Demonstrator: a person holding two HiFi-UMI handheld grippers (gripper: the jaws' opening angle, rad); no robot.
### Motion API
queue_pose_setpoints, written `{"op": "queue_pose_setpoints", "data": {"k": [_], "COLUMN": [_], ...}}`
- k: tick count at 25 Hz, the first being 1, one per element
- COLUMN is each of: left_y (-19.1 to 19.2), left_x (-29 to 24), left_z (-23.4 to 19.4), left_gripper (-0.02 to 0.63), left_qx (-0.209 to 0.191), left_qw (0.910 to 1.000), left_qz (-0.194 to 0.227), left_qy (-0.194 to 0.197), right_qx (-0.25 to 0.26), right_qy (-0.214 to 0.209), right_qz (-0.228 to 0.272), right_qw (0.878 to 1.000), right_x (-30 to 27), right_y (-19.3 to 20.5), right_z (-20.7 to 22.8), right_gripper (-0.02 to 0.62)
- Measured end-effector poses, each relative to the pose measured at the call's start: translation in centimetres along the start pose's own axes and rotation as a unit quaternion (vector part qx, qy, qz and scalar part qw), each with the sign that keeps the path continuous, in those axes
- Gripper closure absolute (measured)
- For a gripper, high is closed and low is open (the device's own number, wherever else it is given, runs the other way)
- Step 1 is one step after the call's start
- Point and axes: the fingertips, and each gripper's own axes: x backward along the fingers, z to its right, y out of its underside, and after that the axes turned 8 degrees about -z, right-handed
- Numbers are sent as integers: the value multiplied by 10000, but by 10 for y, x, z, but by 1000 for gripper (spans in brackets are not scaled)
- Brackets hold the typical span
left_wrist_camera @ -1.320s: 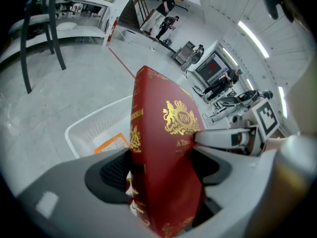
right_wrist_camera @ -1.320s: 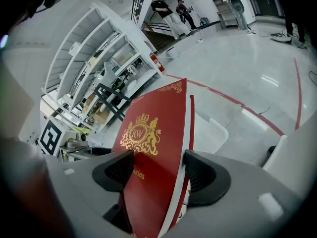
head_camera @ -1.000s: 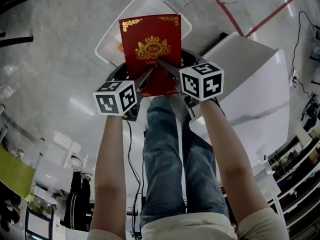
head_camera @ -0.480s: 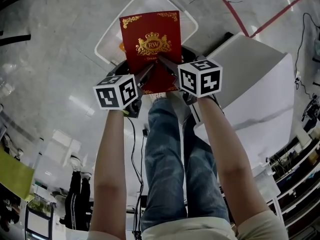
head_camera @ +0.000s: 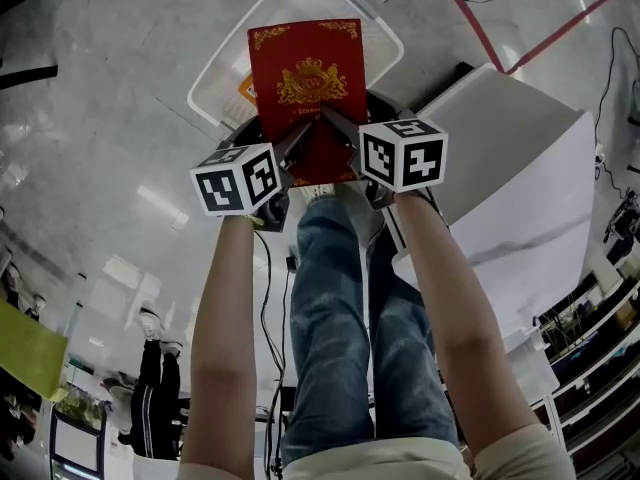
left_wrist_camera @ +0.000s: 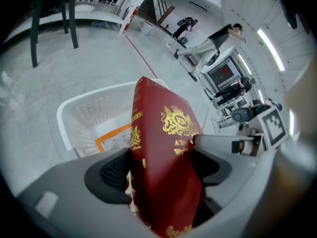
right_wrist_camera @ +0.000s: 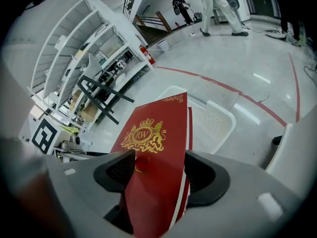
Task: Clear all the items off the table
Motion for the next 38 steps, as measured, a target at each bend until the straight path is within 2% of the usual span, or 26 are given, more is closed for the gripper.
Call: {"op": "queue_pose_setpoints", "data": {"k": [7,14,27,31,38], "left_y": [-4,-4,-19,-20,-22], "left_x": [2,8,20,25,35], "left_z": [-6,-6,7,14,30], "left_gripper": [222,282,295,355,391], "left_qx": [143,-2,-60,-129,-219], "left_qw": [9999,9997,9993,9989,9987], "left_qz": [55,124,335,381,392], "left_qy": [4,-202,-181,-247,-245], "right_qx": [-80,8,156,310,583], "right_qy": [-15,217,247,233,258], "right_qz": [-70,-22,12,-46,-28], "right_qw": [9999,9998,9996,9992,9980], "right_x": [-4,2,14,18,34], "right_y": [4,-1,-9,-10,-19], "right_z": [1,7,0,-8,-19], "right_gripper": [291,291,295,318,349]}}
